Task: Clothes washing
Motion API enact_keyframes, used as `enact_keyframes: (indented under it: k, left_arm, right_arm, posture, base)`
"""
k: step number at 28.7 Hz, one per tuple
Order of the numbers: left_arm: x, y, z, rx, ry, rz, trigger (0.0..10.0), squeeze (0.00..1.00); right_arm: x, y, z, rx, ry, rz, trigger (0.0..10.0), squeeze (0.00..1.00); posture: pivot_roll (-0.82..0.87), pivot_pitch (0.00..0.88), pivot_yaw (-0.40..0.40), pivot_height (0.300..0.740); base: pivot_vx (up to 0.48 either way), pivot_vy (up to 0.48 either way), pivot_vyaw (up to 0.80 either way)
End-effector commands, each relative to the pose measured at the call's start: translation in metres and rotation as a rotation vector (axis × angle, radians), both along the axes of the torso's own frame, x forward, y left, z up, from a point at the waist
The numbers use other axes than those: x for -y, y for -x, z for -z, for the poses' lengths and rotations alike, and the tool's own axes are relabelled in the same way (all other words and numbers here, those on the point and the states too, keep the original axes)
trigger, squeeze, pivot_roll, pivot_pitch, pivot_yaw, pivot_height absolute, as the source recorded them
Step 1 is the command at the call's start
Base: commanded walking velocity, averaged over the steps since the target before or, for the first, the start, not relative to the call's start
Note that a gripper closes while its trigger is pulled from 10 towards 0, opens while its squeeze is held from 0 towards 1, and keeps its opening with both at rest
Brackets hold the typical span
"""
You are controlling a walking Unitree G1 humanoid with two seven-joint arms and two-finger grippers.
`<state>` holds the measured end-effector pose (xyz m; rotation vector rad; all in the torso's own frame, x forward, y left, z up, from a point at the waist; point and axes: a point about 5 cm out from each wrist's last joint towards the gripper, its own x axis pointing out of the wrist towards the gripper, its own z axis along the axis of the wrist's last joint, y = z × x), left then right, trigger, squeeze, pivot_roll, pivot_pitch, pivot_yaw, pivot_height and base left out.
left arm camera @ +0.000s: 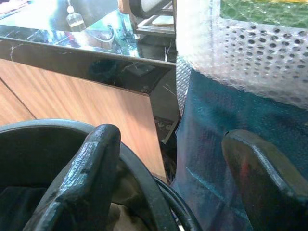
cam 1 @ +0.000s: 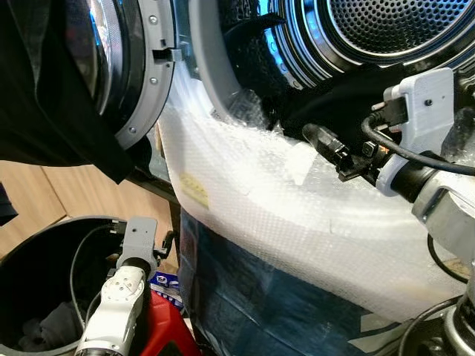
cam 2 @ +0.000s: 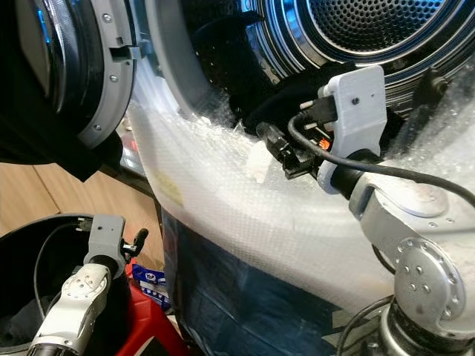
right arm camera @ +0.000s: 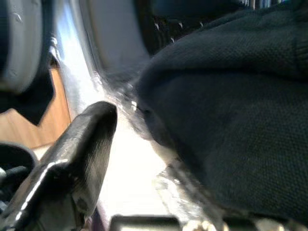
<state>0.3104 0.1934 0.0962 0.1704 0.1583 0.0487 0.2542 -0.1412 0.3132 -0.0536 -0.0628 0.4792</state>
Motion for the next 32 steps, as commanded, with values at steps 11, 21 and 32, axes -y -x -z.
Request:
enact_keyframes:
  k: [11, 21, 32]
  left_arm:
    - [0.002, 0.002, 0.002, -0.009, 0.012, 0.013, 10.0, 0.0]
    - [0.003, 0.002, 0.0, -0.002, 0.01, 0.025, 10.0, 0.0]
    - [0.006, 0.0, 0.001, 0.001, 0.021, 0.025, 10.0, 0.0]
  right_arm:
    - [-0.003, 0.04, 0.023, 0.042, 0.187, -0.234, 10.0, 0.0]
    - [-0.002, 0.053, 0.021, 0.12, 0.13, -0.367, 10.0, 0.0]
    - [-0.003, 0.064, 0.043, 0.061, 0.276, -0.453, 10.0, 0.0]
  posture:
    - [-0.08, 0.0, -0.017, 0.74]
    - [-0.06, 0.0, -0.023, 0.74]
    - [-0.07, 0.0, -0.02, 0.74]
  base:
    - [0.0, 0.0, 0.0]
    - [0.0, 0.0, 0.0]
    - [0.0, 0.0, 0.0]
